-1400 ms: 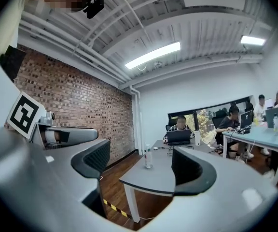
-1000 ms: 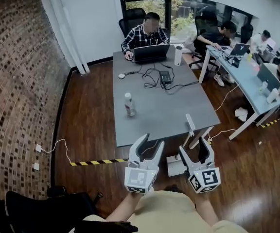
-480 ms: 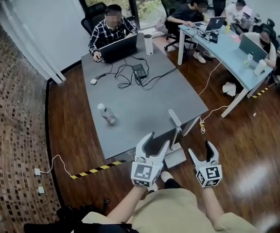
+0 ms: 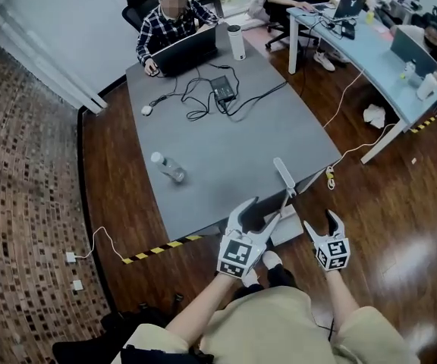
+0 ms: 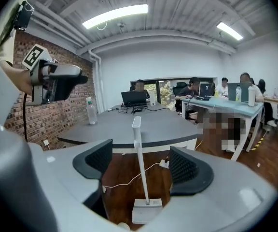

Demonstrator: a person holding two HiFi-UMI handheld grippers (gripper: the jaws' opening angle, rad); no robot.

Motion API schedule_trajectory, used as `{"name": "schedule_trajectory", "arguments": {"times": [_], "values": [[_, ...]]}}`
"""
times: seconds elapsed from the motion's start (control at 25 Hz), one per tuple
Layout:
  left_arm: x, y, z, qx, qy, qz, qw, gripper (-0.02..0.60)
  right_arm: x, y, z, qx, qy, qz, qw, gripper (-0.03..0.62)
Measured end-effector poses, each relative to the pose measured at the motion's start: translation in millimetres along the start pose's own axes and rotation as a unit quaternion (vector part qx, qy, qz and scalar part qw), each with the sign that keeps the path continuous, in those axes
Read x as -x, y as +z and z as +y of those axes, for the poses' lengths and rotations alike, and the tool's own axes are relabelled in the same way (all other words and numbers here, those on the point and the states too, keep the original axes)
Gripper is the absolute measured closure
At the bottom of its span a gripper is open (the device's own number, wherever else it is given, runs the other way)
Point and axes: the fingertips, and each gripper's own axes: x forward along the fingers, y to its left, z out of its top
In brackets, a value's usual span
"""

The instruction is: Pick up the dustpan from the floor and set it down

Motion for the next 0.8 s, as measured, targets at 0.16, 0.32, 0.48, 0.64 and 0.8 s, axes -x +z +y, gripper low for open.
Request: {"name": "schedule_trajectory", "arguments": {"times": [0.16, 0.32, 0.48, 0.64, 0.8], "values": [[-13, -12, 7, -0.001, -0.005, 0.019, 0.9998, 0.331, -46, -21, 1, 0.010, 0.023, 0.023, 0.999, 0.233], [-22, -16, 20, 0.011, 0.007, 0.025, 0.9996, 0.341, -87, -16, 11, -0.004, 0.051, 0.018, 0.999, 0.234], [-21, -7, 31, 0.045, 0.034, 0.011, 0.9984, 0.340, -121, -9, 17, 0.006, 0.073, 0.023, 0.997, 0.237], [-12, -2, 41, 0.056, 0.054, 0.005, 0.9969, 0.341, -152, 2, 18, 0.018, 0.075, 0.029, 0.997, 0.256], [0, -12, 53, 0.070, 0.080, 0.008, 0.9943, 0.341, -175, 9, 20, 0.017, 0.083, 0.031, 0.996, 0.305]]}}
